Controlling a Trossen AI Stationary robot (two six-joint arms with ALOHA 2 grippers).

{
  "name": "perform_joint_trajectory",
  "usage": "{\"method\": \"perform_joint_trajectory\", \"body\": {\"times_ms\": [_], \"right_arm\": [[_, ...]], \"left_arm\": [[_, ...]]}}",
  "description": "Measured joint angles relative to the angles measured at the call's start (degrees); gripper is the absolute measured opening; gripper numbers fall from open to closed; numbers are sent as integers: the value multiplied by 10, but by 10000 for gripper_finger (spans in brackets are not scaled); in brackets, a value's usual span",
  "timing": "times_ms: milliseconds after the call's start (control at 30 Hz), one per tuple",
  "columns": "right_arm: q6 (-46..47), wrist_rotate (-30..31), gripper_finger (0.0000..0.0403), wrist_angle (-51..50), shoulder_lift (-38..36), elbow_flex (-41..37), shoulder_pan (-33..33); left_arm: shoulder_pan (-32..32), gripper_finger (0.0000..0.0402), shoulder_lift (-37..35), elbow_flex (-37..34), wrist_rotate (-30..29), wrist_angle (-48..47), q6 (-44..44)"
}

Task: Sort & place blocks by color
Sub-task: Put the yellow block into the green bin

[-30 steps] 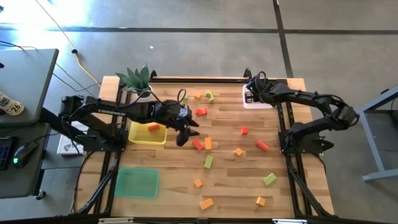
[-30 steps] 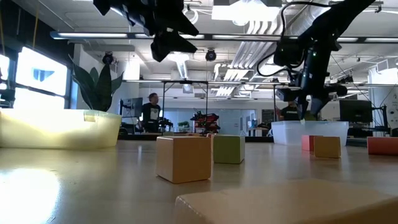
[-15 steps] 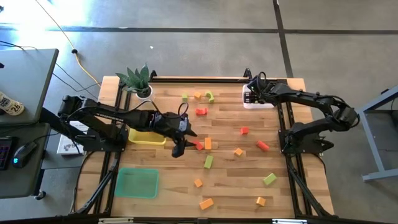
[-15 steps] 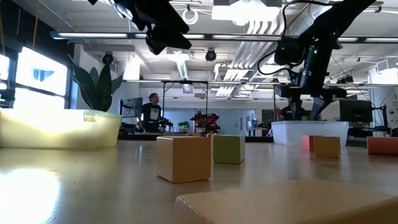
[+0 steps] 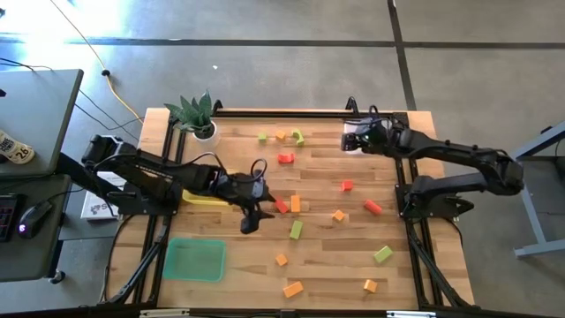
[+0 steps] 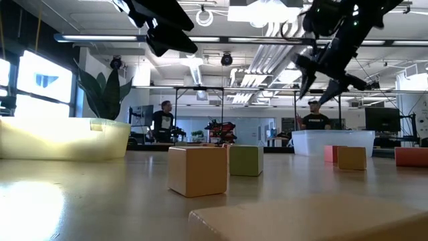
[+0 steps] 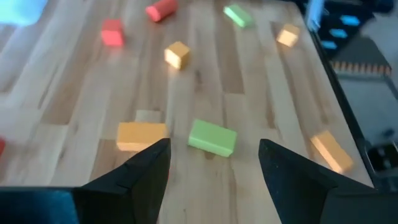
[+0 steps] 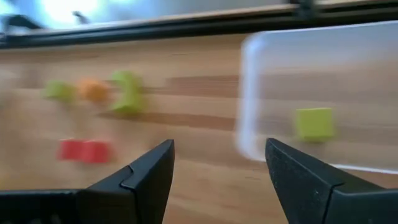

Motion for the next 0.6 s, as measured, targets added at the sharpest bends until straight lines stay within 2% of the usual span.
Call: {"method": "perform_joint_trajectory", "body": {"times_ms": [233,400,600], "right_arm": [[6,11,238,122,-9,0,99],[6,14,238,219,-9,0,161],[-1,36,238,302,-9,0,224]], "left_arm": [[-47,234,0,0,1,0,159],[-65,234,2,0,31,17,179],[-75,234,51,1,66,79,209]]}}
